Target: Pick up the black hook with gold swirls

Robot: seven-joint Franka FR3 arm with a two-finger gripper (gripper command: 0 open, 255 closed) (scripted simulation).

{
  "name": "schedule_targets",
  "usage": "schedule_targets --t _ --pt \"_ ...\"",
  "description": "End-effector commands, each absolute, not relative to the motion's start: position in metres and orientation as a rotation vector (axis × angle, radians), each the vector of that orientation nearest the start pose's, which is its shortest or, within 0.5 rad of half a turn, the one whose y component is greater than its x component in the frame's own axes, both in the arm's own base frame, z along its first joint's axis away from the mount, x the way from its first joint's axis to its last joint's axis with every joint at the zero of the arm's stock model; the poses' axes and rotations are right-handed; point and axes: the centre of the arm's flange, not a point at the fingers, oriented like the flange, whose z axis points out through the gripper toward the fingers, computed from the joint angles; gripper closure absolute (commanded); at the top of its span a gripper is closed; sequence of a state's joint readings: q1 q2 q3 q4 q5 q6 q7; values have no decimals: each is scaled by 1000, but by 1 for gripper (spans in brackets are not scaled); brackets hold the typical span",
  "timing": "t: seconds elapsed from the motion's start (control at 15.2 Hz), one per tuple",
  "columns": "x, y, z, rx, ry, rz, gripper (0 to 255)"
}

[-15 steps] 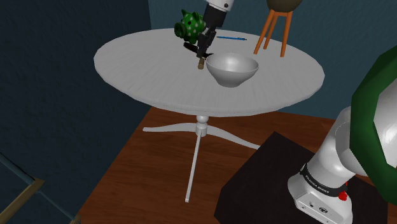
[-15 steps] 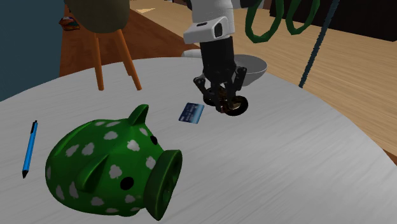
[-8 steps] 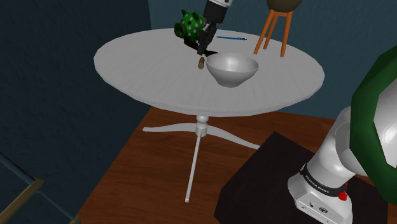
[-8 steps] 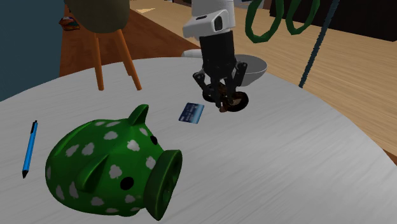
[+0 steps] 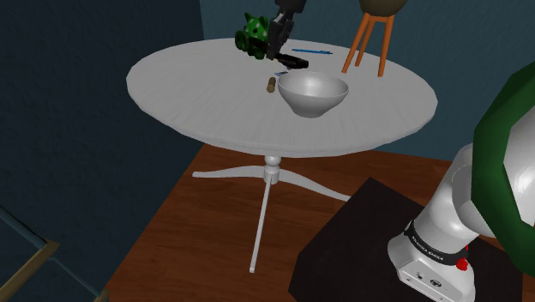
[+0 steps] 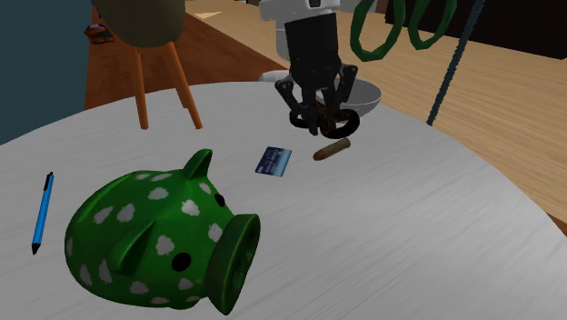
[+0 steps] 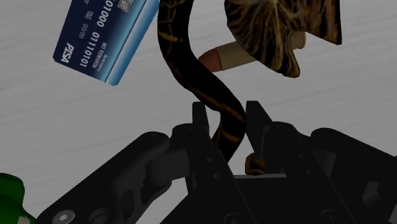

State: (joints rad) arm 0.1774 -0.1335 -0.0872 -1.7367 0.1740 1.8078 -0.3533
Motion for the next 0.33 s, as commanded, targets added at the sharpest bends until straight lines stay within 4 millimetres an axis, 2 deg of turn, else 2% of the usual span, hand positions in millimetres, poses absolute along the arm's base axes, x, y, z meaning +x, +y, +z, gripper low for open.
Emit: schedule_targets --t 0.0,0.13,0.26 --pt "531 60 653 -2902 -618 -337 255" --pt "531 60 663 -2902 -618 -337 255" --pt "531 60 664 -2902 -618 -337 255"
